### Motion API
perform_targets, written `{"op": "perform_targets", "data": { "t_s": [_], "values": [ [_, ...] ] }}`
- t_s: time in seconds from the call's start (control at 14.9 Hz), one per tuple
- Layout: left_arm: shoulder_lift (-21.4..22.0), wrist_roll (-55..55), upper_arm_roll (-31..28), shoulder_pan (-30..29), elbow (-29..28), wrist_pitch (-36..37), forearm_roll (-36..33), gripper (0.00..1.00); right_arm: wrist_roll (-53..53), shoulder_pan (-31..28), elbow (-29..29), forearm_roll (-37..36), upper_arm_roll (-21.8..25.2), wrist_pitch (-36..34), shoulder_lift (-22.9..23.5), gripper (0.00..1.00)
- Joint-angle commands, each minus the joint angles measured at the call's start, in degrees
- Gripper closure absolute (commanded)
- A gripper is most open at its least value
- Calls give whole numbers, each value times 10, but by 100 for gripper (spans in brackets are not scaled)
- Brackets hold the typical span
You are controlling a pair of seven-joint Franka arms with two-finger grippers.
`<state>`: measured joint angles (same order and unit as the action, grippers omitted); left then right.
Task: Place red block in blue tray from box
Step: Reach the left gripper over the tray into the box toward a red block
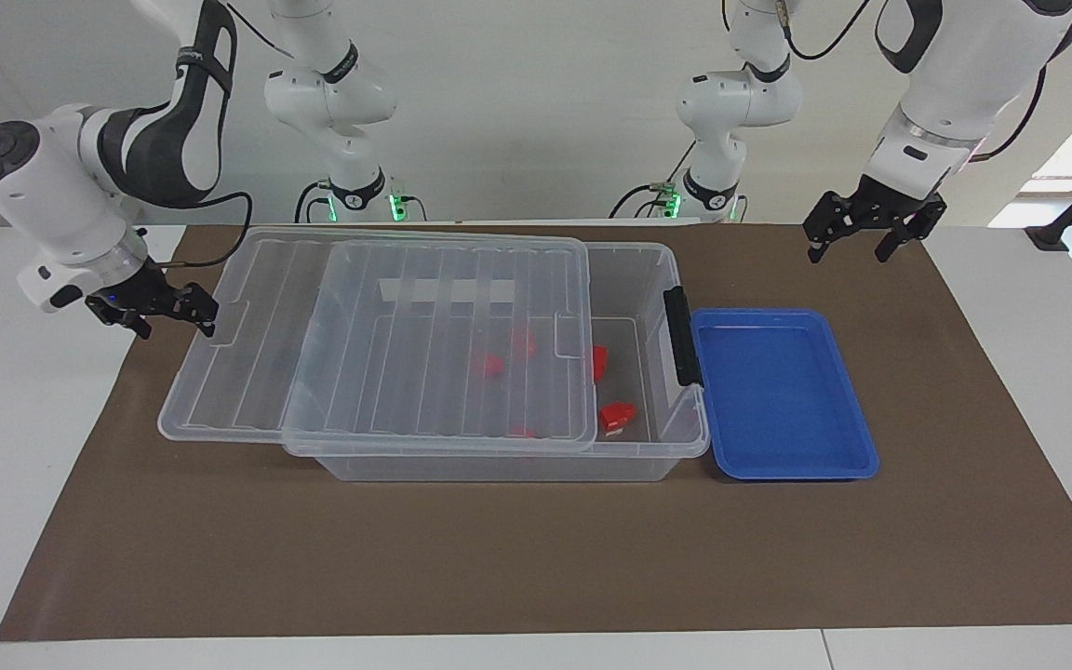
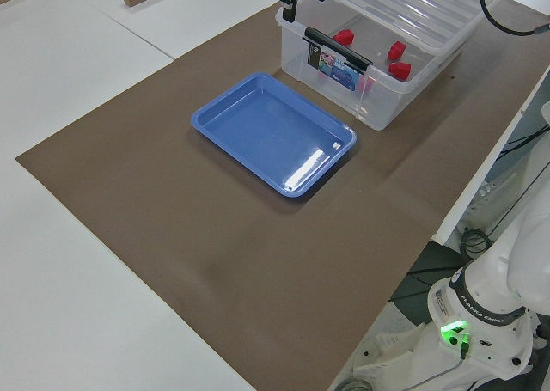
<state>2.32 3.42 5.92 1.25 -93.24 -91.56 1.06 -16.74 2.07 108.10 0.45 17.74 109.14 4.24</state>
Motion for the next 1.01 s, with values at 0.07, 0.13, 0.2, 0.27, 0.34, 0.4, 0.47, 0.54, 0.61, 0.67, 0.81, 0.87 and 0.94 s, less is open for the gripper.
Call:
{"op": "perform_targets", "data": {
  "t_s": [0.07, 0.13, 0.2, 0.27, 0.34, 0.4, 0.47, 0.54, 0.61, 0.67, 0.81, 0.87, 0.94],
  "values": [
    [12, 0, 2, 20, -10, -8, 6, 0, -36, -12, 13, -10, 8, 18, -9, 0],
    [13, 4, 2, 30, -15, -12, 6, 0, -45, -14, 13, -10, 11, 20, -9, 0],
    [13, 17, 2, 44, -18, -24, 6, 0, -54, -16, 13, -10, 14, 21, -8, 0],
    [13, 42, 2, 57, -26, -40, 6, 0, -61, -17, 13, -10, 16, 22, -8, 0],
    [13, 63, 2, 72, -38, -60, 6, 0, -66, -17, 13, -10, 22, 24, -8, 0],
    [12, 76, 2, 88, -45, -76, 6, 0, -66, -17, 13, -10, 26, 25, -8, 0],
    [6, 92, 2, 102, -46, -85, 6, 0, -69, -17, 13, -10, 27, 25, -8, 0],
    [1, 115, 3, 121, -51, -96, 6, 0, -73, -17, 13, -10, 27, 25, -7, 0],
    [-2, 140, 3, 146, -75, -130, 6, 0, -78, -17, 13, -10, 31, 25, -7, 0],
    [0, 163, 3, 161, -105, -168, 6, 0, -80, -17, 13, -11, 37, 25, -7, 0],
    [-8, 209, 2, 199, -137, -211, 6, 0, -83, -17, 13, -13, 40, 25, -7, 0],
    [-24, 220, 2, 212, -144, -216, 6, 0, -88, -17, 13, -14, 40, 25, -7, 0],
    [-38, 234, 2, 226, -150, -232, 6, 0, -92, -18, 13, -14, 41, 25, -7, 0]
  ]
}}
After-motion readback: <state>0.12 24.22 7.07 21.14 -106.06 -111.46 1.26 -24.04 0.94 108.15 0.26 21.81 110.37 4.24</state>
